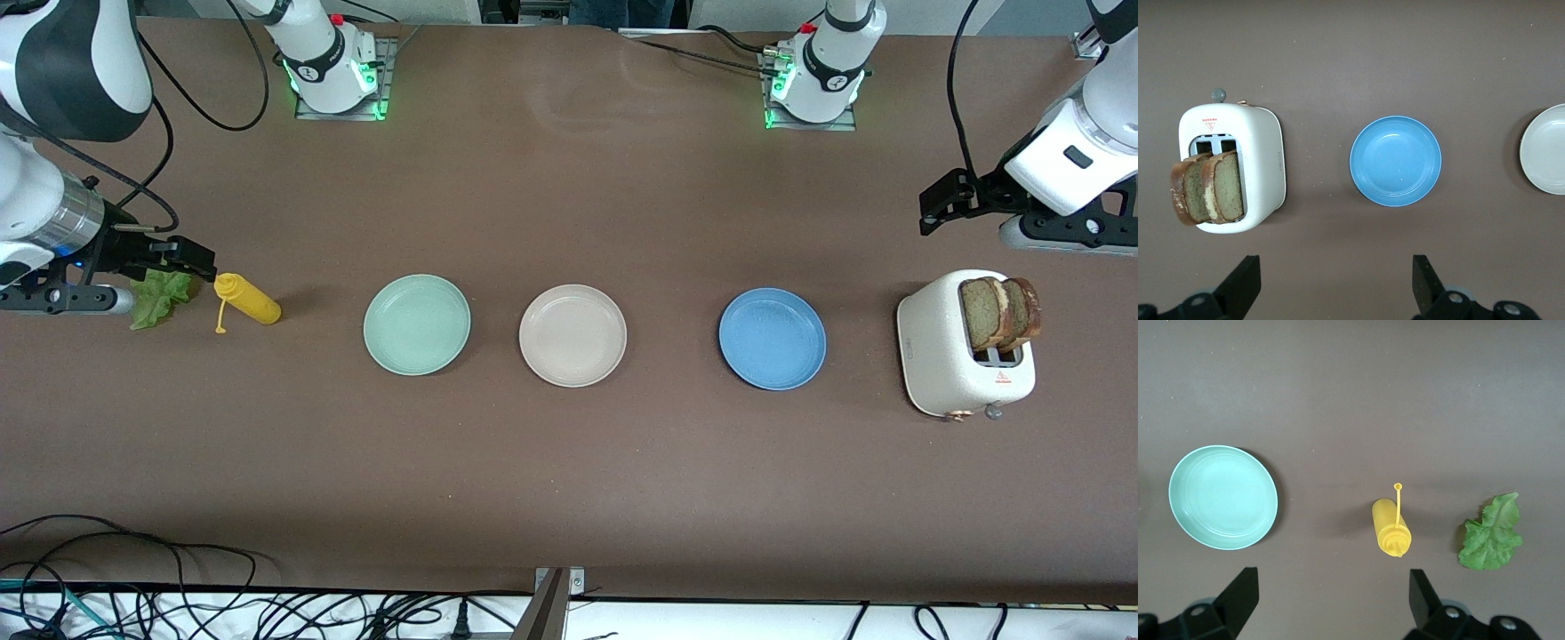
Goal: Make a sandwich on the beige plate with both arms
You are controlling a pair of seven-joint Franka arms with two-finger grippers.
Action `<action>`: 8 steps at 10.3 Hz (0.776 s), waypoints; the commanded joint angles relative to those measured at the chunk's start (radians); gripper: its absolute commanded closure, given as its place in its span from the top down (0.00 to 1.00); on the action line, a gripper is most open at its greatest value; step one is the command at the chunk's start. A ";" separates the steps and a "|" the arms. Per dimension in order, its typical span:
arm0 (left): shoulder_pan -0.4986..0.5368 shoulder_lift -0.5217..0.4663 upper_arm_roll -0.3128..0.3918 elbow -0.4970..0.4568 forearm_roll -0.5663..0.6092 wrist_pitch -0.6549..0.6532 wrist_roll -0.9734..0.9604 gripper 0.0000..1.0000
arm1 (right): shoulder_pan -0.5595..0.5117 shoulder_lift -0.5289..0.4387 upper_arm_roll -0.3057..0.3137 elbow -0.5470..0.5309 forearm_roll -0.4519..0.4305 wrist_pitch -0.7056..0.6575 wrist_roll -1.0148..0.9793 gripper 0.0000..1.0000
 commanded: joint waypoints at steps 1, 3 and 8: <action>0.000 0.013 0.000 0.031 -0.021 -0.018 0.001 1.00 | -0.004 0.007 0.000 0.021 -0.003 -0.029 0.016 1.00; 0.000 0.013 0.000 0.031 -0.021 -0.018 0.001 1.00 | -0.004 0.007 0.000 0.021 -0.003 -0.029 0.016 1.00; 0.000 0.017 0.000 0.031 -0.022 -0.018 0.001 1.00 | -0.008 0.007 -0.003 0.020 -0.003 -0.032 0.006 1.00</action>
